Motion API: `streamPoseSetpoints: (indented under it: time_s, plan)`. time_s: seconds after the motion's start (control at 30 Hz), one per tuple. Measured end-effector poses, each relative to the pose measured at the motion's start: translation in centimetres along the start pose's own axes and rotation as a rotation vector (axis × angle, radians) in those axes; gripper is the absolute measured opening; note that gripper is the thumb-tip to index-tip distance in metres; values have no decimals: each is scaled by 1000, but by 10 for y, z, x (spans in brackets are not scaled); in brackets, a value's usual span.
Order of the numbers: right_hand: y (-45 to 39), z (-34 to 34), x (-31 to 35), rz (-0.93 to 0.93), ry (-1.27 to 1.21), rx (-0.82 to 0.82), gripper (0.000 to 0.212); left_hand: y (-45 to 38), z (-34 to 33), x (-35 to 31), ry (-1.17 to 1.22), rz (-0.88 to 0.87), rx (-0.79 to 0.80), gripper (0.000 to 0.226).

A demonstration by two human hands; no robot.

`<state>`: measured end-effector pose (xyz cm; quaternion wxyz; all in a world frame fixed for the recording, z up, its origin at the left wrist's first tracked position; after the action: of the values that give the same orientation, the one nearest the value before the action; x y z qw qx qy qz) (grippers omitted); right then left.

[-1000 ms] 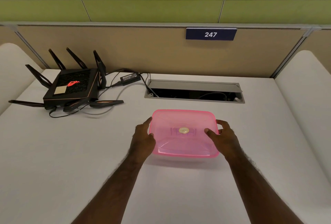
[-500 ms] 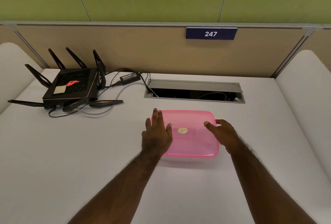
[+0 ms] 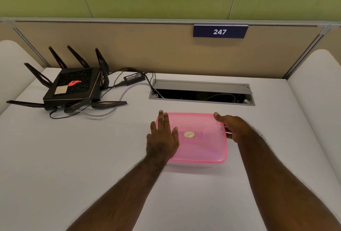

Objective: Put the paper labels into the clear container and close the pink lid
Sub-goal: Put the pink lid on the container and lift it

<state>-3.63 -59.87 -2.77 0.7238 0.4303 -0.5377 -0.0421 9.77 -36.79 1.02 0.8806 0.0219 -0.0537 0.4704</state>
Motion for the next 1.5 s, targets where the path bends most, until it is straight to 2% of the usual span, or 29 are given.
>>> streamPoseSetpoints:
  time_s: [0.33,0.5,0.6,0.67,0.77,0.83,0.93,1.07,1.13,1.27,1.5]
  plan:
    - [-8,1,-2,-60,-53,-6,29,-1,3,-1,0,-16,-67,67]
    - [-6,2,-1,-10,-75,-9,37,-3,-1,1,115,-24,5,67]
    - [6,4,6,157,16,-16,41,-7,-2,6,355,-28,59,66]
    - [22,4,0,187,2,62,39,-9,-3,23,593,70,102,63]
    - [49,7,-26,110,9,230,39,8,-16,59,810,240,197,43]
    - [62,14,-50,50,27,280,44,32,-38,70,1036,326,371,33]
    - [72,25,-82,-24,-15,287,48,62,-63,74,1257,393,618,36]
    - [74,29,-91,-26,-156,260,33,70,-70,70,1404,450,698,23]
    - [73,27,-91,-48,-217,238,23,69,-71,67,1428,452,730,14]
    - [72,25,-93,-69,-272,198,13,67,-70,69,1356,433,736,18]
    - [98,21,-90,3,-241,196,19,81,-60,81,1254,335,704,20]
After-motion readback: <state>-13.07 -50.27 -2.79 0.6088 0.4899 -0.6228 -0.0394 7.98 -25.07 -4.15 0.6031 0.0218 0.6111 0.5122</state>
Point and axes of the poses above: each hand's wrist, its own y-axis away from the middle knuckle, its own z-axis out of the back of the hand, x = y × z, the point moved 10 cm from there along -y, towards the middle knuckle, and after that the axes turned 15 degrees about -y, right-handed, at the moved point
